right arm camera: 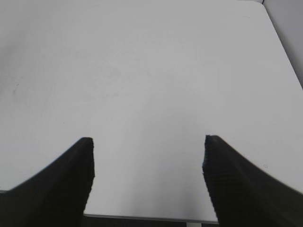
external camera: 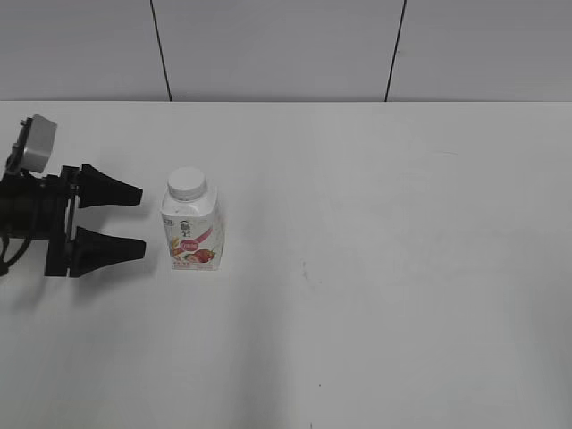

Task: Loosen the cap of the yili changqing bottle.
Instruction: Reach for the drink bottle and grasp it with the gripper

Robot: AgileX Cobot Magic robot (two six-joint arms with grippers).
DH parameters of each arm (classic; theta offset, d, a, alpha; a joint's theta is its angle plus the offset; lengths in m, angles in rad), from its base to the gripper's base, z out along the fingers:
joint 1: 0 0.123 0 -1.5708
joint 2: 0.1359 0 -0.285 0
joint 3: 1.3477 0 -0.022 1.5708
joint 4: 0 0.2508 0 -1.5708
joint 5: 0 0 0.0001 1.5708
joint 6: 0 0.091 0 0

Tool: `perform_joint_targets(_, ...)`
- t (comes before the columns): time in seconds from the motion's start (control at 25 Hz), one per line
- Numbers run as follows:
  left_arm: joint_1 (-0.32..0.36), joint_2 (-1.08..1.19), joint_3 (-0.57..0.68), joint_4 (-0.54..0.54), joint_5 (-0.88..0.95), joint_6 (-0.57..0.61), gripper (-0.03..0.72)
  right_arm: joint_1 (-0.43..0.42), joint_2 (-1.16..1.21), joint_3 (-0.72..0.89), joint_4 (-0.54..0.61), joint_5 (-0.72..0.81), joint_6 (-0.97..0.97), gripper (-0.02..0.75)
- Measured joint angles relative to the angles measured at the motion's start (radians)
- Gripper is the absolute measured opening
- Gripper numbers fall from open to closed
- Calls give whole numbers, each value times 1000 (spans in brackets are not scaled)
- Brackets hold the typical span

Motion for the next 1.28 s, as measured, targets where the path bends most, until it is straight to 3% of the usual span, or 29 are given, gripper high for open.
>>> perform_joint_targets(0.6,-154,161,-156,-21,3,-4,652,0,0,0,0,0,0,565)
perform_joint_targets(1.28,-223,192,-165,-70,0,-4,595,0,0,0,0,0,0,565)
